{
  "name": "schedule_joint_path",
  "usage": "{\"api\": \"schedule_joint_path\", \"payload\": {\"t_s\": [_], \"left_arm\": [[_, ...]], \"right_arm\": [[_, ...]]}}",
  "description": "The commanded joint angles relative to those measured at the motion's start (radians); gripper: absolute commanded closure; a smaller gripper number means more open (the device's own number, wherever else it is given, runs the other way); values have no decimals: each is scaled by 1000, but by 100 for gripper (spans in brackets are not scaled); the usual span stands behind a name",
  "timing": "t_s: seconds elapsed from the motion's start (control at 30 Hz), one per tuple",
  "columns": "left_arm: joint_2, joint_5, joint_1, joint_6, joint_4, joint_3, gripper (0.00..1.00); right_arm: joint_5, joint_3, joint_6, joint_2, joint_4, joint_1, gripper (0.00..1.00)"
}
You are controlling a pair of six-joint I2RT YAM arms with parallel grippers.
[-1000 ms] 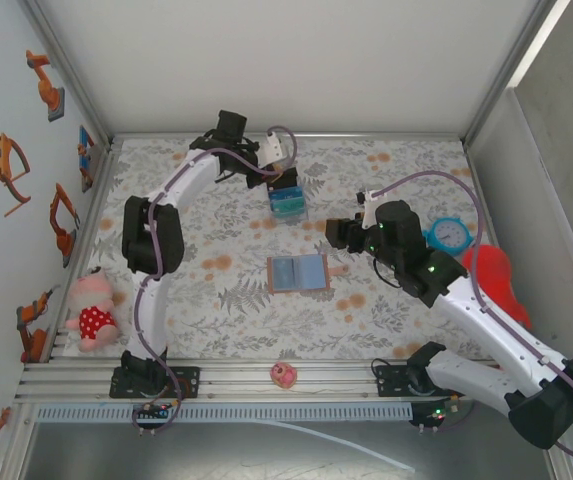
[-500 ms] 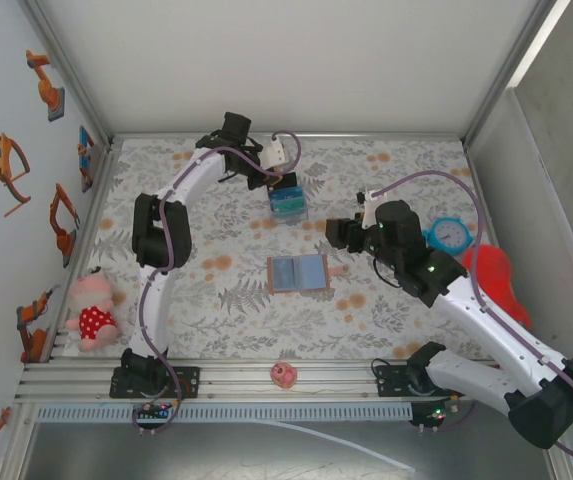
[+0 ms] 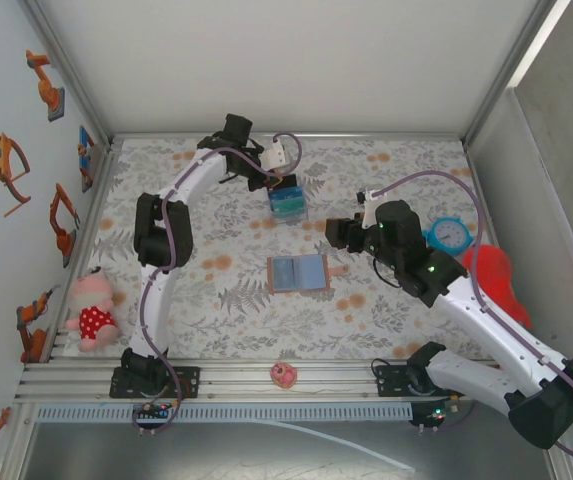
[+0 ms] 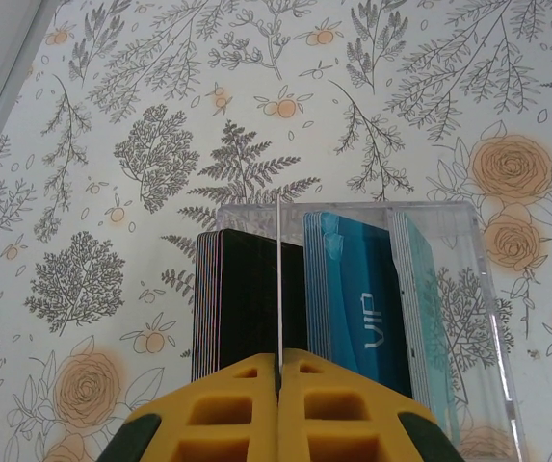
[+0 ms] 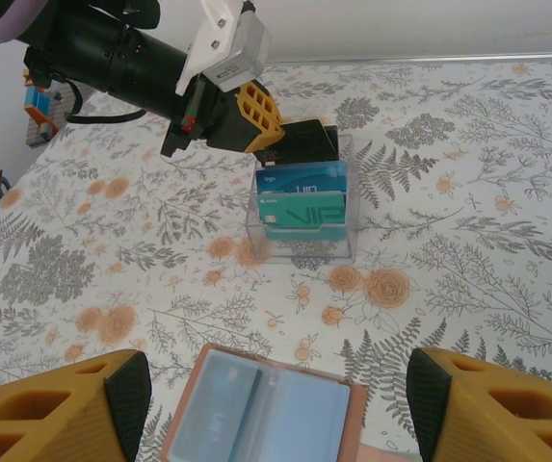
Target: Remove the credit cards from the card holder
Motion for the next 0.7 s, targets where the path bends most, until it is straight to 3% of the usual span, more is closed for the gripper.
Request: {"api": "schedule_joint_path", "payload": {"t_s": [0.0, 0.17, 0.57, 0.67], "left_arm": [[18, -6, 0, 27, -29, 27, 93], [6, -11, -3, 21, -24, 25, 85], [-133, 3, -16, -8, 21, -66, 82], [-236, -9, -16, -78, 138, -191, 71]], "right_arm": [[-16, 17, 13, -17, 20, 6, 30], [-36, 15, 11, -19, 28, 6, 30], [-31, 3, 14, -30, 20, 6, 31], [-55, 1, 14, -29, 17, 6, 34]]}}
